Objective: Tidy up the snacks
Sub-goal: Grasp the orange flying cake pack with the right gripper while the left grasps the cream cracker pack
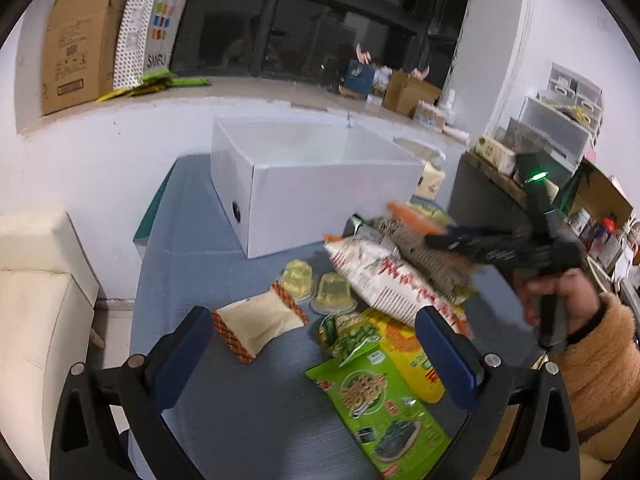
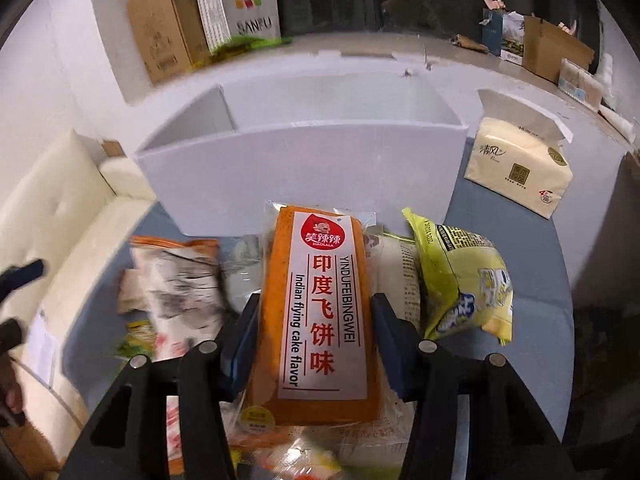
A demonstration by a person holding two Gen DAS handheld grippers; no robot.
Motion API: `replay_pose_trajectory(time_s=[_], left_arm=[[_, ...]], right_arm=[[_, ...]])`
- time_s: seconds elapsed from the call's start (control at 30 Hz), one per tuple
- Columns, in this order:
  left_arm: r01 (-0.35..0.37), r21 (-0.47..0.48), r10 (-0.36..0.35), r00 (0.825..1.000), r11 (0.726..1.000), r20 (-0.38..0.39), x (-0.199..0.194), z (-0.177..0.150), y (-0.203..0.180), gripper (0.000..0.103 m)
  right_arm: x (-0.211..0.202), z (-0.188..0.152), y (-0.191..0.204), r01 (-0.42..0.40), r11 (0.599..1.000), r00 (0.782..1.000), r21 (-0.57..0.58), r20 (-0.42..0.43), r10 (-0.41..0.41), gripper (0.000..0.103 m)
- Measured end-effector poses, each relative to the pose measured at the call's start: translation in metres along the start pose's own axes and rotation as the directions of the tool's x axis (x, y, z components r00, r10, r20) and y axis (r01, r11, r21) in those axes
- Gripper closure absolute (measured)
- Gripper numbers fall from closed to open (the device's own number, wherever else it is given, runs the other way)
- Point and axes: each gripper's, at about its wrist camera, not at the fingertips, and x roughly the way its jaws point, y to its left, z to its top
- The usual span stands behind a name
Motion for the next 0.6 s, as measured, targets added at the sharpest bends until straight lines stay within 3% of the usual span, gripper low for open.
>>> replay_pose_trajectory(time_s=[0.3, 0.47, 0.6], left_arm=[[0.064, 0.214, -0.034, 0.989, 0.975, -0.145, 0.048, 0.003, 0.025, 0.000], [0.101, 0.257, -0.042, 0.973, 0.961, -0.226, 0.082, 0.012, 0.037, 0.000], [0.107, 0.314, -0.006, 0.952, 0.943, -0.305, 0.112, 0.011, 0.036, 0.001]], right_arm=[[-0.068, -0.025, 0.011, -0.064, 0.998, 0.990, 0.012, 0.129, 0.062, 0.046], [-0.083, -0.044, 0.012, -0.077, 0.996, 0.987, 0.045, 0.147, 0.069, 0.045], [-0.087, -0.057, 0.005, -0.079, 0.994, 0.986, 0.078, 0.151, 0.066, 0.045]])
